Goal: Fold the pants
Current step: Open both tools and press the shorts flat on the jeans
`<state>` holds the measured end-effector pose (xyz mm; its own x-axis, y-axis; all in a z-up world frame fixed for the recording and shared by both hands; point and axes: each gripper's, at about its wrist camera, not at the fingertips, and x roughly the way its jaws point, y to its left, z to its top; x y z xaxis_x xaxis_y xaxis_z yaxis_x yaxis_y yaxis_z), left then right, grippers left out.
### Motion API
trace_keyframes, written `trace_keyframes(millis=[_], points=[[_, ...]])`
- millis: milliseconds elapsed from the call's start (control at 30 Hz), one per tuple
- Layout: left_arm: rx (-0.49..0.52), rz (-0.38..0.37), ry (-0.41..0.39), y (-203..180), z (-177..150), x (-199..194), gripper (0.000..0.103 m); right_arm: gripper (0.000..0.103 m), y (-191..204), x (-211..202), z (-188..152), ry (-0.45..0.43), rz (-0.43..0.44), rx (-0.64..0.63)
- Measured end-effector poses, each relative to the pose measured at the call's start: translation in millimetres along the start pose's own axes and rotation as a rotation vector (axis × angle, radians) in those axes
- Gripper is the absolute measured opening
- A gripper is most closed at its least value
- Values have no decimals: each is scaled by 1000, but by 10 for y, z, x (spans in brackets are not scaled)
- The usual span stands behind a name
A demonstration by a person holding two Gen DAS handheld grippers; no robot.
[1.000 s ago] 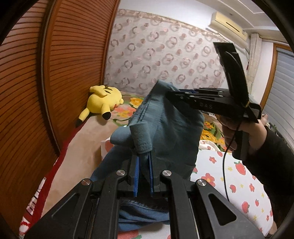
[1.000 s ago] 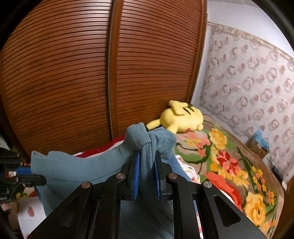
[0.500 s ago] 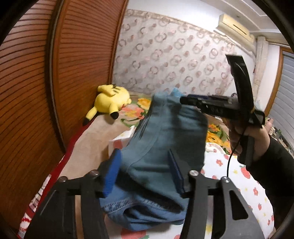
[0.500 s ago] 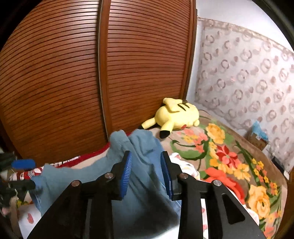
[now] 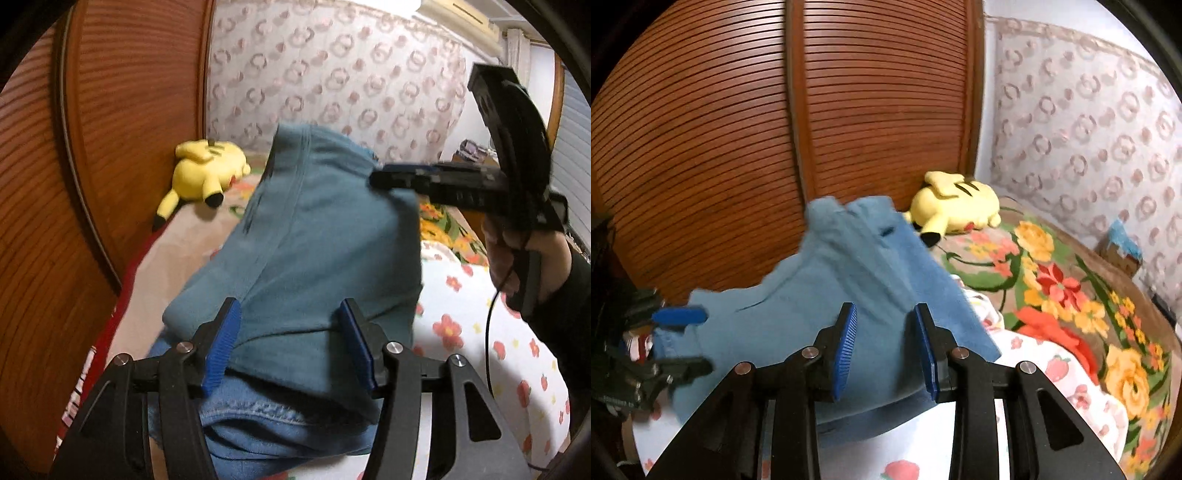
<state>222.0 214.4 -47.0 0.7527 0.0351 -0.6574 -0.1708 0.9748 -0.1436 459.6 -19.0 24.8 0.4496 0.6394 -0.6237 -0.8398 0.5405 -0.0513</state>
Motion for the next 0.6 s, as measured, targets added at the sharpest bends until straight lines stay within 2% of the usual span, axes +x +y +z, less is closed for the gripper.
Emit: trace_keyframes(millis=[133, 267, 600], points=[[-4, -6, 1, 33, -26, 17, 57, 33, -127, 175, 41, 17, 25, 65], [3, -4, 3, 20, -24, 14, 58, 33, -92, 191, 40, 3, 19, 72], [39, -27, 21, -95, -4, 45, 82, 33, 40, -123, -160, -42, -2, 90]])
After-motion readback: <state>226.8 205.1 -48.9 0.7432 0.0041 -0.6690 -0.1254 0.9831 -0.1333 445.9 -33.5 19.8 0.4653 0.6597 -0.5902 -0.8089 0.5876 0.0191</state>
